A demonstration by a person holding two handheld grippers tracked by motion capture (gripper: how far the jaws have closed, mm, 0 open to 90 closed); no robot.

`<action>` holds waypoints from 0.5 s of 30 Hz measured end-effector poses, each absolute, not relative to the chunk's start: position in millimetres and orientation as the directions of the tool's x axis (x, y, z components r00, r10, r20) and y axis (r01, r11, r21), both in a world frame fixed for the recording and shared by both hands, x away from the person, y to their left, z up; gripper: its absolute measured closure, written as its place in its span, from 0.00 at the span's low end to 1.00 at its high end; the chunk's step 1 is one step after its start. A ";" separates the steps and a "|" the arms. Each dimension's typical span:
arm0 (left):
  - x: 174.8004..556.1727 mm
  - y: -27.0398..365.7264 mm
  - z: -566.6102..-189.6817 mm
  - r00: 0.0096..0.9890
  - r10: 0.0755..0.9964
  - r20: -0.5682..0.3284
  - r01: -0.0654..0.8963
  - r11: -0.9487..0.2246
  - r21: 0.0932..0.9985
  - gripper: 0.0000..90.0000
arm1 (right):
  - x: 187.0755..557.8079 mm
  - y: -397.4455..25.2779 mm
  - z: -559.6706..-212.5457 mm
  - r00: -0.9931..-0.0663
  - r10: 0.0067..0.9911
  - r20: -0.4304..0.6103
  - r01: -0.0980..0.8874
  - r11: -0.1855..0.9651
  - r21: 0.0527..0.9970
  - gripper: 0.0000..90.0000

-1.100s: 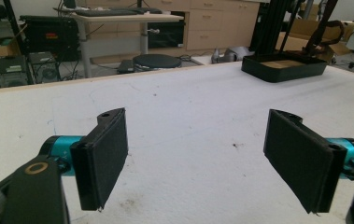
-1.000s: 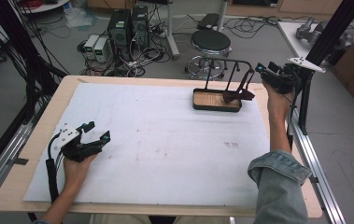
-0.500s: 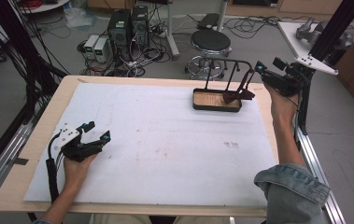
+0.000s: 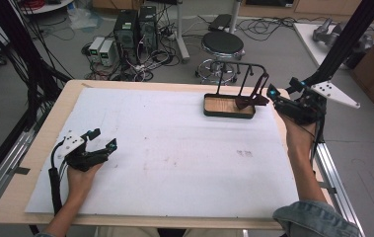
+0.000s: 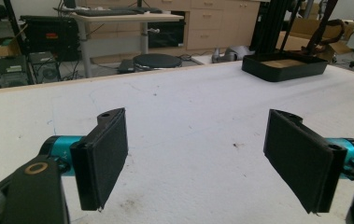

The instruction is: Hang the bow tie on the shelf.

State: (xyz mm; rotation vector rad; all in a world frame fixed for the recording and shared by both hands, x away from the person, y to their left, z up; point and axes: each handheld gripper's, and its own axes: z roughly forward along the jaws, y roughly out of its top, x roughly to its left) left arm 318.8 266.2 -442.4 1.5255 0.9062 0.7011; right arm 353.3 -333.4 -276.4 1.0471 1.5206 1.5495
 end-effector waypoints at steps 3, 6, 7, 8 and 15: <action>318.9 265.9 -442.5 0.519 0.853 -0.058 0.158 -0.029 0.987 0.25 | 339.9 -333.2 -286.8 -0.412 0.908 0.070 0.035 -0.061 0.998 0.14; 318.8 265.6 -442.5 0.519 0.853 -0.055 0.158 -0.032 0.987 0.25 | 325.5 -331.4 -299.0 -0.410 0.909 0.075 0.023 -0.072 0.997 0.14; 318.8 265.5 -442.5 0.519 0.853 -0.053 0.157 -0.034 0.987 0.25 | 322.8 -330.6 -301.9 -0.406 0.911 0.067 0.015 -0.066 0.998 0.13; 318.8 265.7 -442.5 0.519 0.853 -0.050 0.158 -0.038 0.987 0.25 | 318.9 -329.0 -305.7 -0.402 0.914 0.060 0.016 -0.059 0.998 0.13; 318.4 265.6 -442.4 0.518 0.854 -0.049 0.158 -0.039 0.987 0.24 | 300.3 -313.7 -335.7 -0.393 0.919 0.022 0.002 -0.023 1.000 0.13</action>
